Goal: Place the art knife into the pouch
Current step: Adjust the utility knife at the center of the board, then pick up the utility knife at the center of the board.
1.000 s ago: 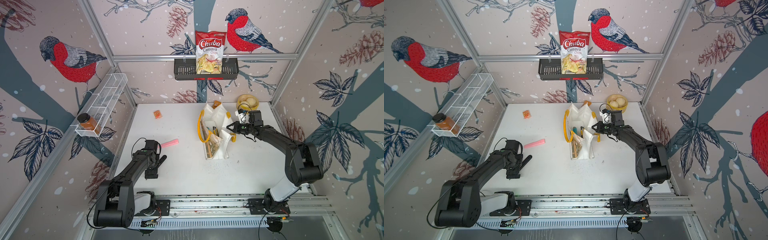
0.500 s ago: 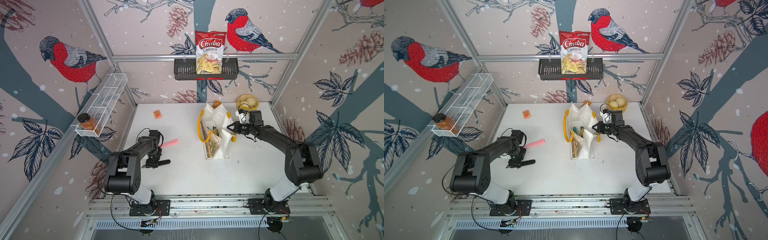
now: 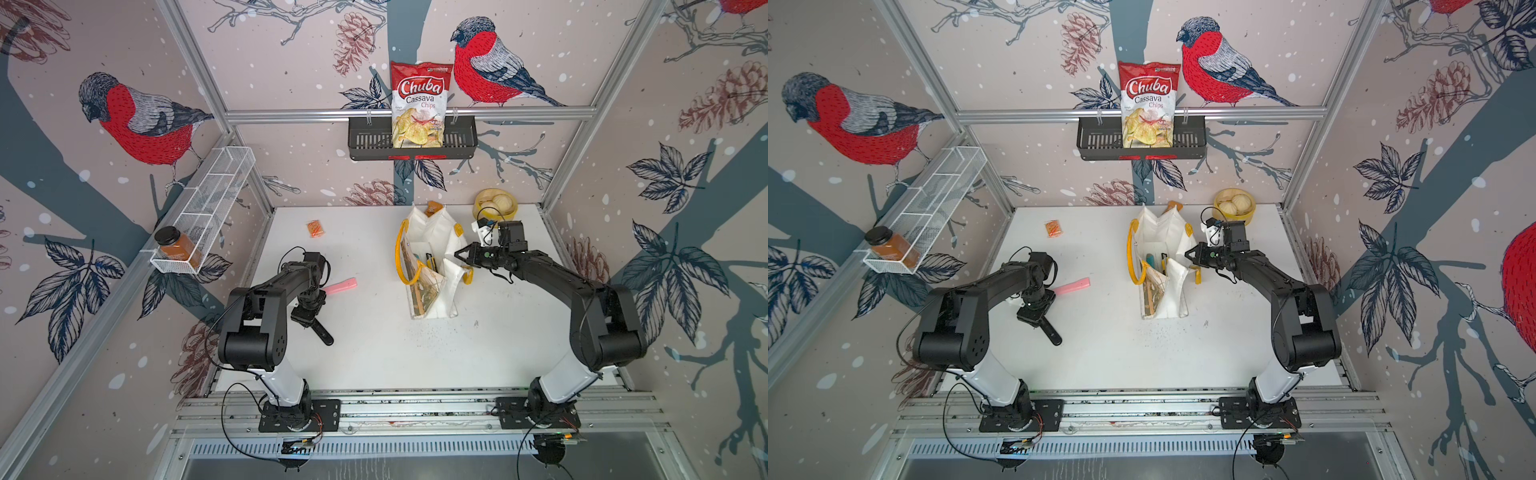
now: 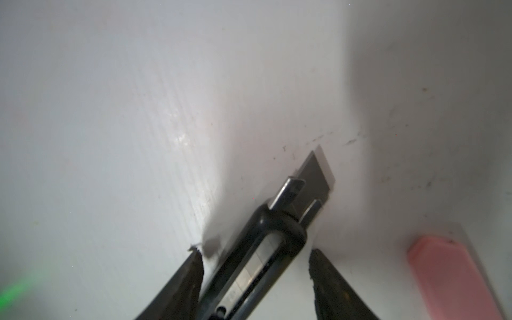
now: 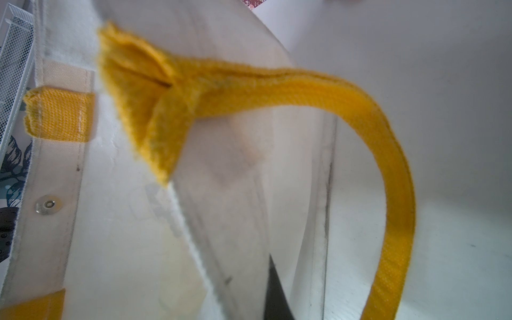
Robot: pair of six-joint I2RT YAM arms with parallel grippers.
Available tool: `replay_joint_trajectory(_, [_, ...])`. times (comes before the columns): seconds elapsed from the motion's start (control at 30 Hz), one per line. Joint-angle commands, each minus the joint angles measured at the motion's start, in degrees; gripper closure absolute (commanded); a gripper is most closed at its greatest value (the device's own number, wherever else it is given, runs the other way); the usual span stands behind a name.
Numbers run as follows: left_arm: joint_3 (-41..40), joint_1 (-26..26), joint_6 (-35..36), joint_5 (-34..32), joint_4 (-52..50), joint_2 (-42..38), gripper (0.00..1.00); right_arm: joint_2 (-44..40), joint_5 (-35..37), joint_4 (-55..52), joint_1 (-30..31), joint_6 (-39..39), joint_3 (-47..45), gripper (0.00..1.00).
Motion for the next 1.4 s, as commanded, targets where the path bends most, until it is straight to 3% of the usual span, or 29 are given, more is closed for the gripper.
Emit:
replay_joint_trajectory(0.0, [-3.09, -1.30, 5.42, 10.15, 12.73, 3.37, 0.36, -0.36, 0.81, -0.84, -0.04, -0.25, 0.00, 1.00])
replay_joint_trajectory(0.3, [-14.65, -4.08, 3.63, 13.43, 17.81, -1.49, 0.40, -0.54, 0.74, -0.80, 0.23, -0.37, 0.00, 1.00])
replay_joint_trajectory(0.9, [-24.37, -7.79, -1.97, 16.41, 18.97, -12.94, 0.41, -1.81, 0.95, -0.58, 0.93, -0.18, -0.66, 1.00])
replay_joint_trajectory(0.93, [-24.60, -7.83, -1.98, 16.69, 20.01, -12.60, 0.47, -1.89, 1.02, -0.51, 1.00, -0.12, -0.66, 1.00])
replay_joint_trajectory(1.13, [-23.01, -8.51, -1.66, 18.26, 20.94, -8.89, 0.50, -2.48, 1.52, -0.66, 1.02, -0.16, -0.92, 1.00])
replay_joint_trajectory(1.23, [-23.68, -8.66, -2.48, 18.73, 22.20, -9.20, 0.62, -2.62, 1.72, -0.75, 1.02, -0.20, -1.01, 1.00])
replay_joint_trajectory(1.37, [-23.27, -8.88, -2.17, 18.78, 21.54, -9.64, 0.62, -2.86, 1.69, -0.73, 1.02, -0.11, -1.01, 1.00])
